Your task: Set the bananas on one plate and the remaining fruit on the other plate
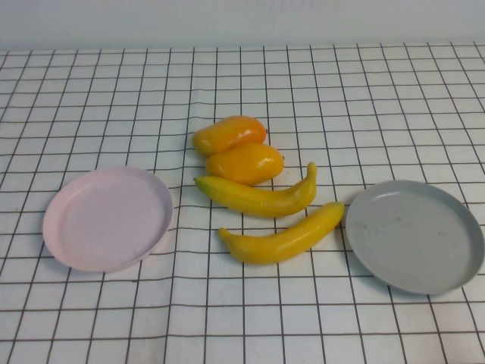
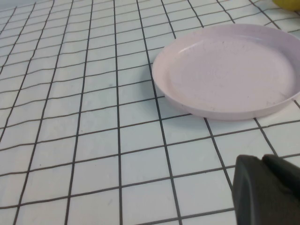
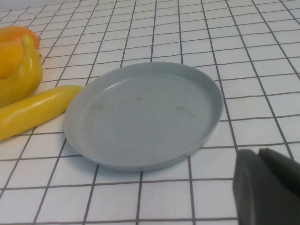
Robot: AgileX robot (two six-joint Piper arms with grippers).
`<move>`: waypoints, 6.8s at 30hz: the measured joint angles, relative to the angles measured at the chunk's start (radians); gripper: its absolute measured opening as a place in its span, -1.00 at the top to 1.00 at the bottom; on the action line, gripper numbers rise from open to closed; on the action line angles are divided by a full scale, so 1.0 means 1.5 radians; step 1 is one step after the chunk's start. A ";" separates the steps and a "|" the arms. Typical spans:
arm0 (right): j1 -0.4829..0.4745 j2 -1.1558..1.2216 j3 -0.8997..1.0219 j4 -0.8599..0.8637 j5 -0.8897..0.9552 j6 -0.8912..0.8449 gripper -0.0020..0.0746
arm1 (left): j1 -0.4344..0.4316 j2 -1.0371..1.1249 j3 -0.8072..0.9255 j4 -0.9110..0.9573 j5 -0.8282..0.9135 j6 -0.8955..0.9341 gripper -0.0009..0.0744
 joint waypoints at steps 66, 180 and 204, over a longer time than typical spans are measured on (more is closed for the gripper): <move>0.000 0.000 0.000 0.000 0.000 0.000 0.99 | 0.000 0.000 0.003 -0.457 -0.429 -0.260 0.99; 0.000 0.000 0.000 0.000 0.000 0.000 0.99 | -0.275 1.193 -1.072 0.181 0.487 -0.005 -0.42; 0.000 0.000 0.000 0.000 0.000 0.000 0.99 | -0.108 1.107 -0.685 0.236 0.112 -0.294 -0.41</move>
